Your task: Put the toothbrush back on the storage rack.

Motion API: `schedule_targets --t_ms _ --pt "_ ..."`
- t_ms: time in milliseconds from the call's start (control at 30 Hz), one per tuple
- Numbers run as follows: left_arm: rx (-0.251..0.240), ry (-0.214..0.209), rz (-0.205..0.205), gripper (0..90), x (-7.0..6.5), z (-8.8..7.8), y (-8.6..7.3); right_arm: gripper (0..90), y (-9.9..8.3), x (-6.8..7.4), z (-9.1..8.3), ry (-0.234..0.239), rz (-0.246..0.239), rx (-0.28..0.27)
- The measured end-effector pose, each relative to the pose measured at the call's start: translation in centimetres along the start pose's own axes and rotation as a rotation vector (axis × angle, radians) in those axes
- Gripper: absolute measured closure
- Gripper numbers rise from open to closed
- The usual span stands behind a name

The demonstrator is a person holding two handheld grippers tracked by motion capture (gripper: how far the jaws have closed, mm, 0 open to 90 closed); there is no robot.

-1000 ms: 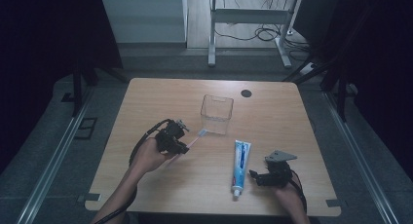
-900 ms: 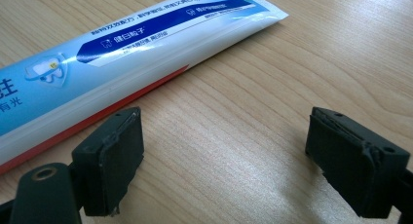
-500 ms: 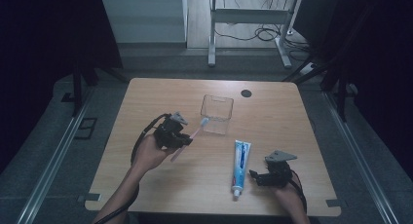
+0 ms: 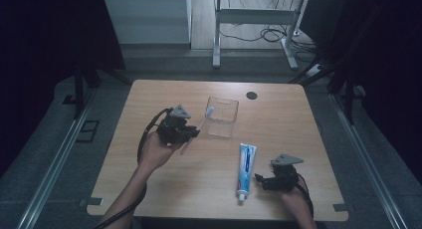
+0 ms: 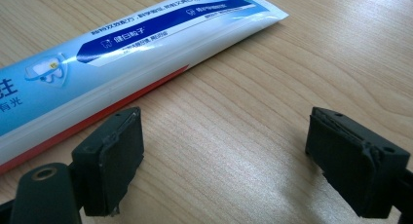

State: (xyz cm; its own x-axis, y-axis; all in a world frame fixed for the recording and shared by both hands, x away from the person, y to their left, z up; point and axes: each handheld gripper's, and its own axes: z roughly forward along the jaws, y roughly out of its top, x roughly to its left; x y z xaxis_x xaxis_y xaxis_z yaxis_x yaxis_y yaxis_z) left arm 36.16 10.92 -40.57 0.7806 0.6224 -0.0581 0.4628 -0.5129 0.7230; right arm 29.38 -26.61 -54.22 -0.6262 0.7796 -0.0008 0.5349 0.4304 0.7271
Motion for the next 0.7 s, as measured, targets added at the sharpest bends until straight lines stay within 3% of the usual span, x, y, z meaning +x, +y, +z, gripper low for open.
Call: schedule_targets --t_ms 700 --pt "-0.135 0.056 -0.012 78.8 0.9 1.1 3.3 13.6 0.0 0.0 0.0 -0.001 -0.001 0.001"
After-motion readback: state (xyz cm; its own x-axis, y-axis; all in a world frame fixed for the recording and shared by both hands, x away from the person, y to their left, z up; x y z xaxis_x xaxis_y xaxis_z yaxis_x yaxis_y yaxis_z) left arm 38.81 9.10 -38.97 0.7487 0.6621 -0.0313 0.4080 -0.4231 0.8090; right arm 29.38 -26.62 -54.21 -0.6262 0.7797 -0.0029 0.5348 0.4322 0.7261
